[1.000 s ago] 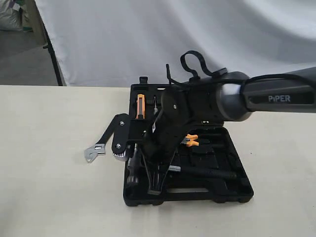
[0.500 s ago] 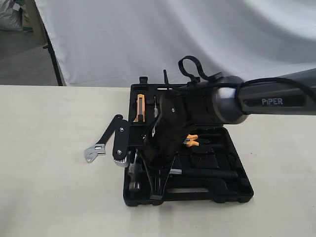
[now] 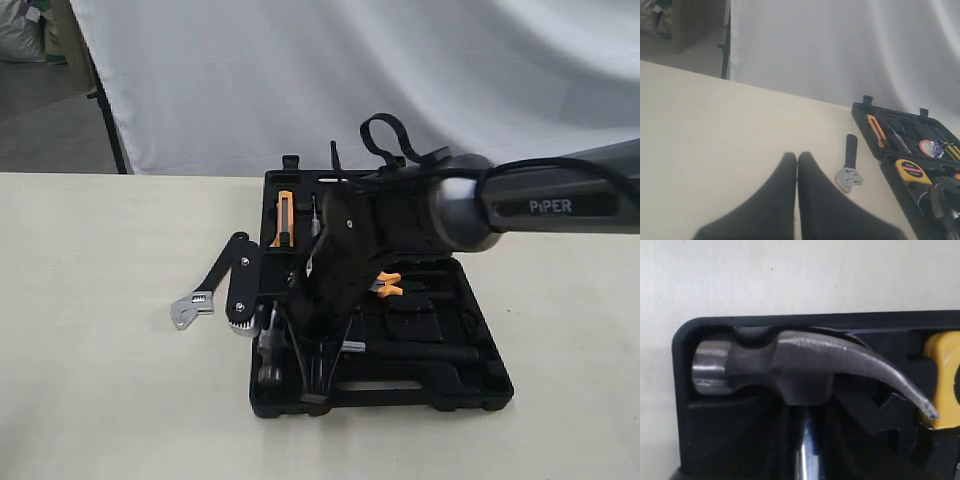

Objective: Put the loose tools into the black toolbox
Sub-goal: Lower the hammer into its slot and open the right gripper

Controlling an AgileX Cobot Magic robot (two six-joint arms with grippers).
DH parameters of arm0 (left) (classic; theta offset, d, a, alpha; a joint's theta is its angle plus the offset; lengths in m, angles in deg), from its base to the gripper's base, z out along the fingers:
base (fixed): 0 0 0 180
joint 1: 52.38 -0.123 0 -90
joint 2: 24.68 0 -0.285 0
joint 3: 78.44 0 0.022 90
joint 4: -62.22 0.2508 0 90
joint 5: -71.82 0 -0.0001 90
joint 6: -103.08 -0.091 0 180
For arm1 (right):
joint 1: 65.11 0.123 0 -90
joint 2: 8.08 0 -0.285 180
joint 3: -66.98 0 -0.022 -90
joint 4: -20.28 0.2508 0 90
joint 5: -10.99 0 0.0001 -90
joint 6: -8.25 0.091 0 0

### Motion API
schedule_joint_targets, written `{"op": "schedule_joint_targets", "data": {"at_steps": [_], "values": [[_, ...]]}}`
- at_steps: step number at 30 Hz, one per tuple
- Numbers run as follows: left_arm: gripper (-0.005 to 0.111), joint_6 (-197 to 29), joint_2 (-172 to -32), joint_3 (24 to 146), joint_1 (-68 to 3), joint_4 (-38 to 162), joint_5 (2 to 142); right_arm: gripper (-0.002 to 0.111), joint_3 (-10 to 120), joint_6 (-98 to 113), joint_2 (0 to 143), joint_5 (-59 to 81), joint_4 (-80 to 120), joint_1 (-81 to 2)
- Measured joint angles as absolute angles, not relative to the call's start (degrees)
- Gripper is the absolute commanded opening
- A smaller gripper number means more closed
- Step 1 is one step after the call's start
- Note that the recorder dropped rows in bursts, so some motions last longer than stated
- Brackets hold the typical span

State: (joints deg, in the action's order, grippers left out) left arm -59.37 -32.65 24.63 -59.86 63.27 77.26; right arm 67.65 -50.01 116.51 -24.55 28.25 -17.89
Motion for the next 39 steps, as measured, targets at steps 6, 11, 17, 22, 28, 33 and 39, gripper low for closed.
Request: {"op": "schedule_joint_targets", "data": {"at_steps": [6,11,17,22,28,33,39], "values": [[0.001,-59.37,-32.65,24.63,-59.86,63.27,77.26,0.06,67.65,-50.01,116.51,-22.82,28.51,-17.56],[0.001,-59.37,-32.65,24.63,-59.86,63.27,77.26,0.061,67.65,-50.01,116.03,-22.82,28.6,-17.56],[0.001,-59.37,-32.65,24.63,-59.86,63.27,77.26,0.04,67.98,-48.8,111.81,-21.15,28.6,-17.56],[0.001,-59.37,-32.65,24.63,-59.86,63.27,77.26,0.0,68.11,-48.68,110.45,-20.56,28.39,-17.56],[0.001,-59.37,-32.65,24.63,-59.86,63.27,77.26,0.0,68.35,-47.06,118.17,-26.1,27.71,-17.56],[0.001,-59.37,-32.65,24.63,-59.86,63.27,77.26,0.0,69.74,-46.7,120.56,-26.96,28.48,-17.43],[0.001,-59.37,-32.65,24.63,-59.86,63.27,77.26,0.0,69.85,-46.7,120.66,-27.24,28.6,-17.43]]}}
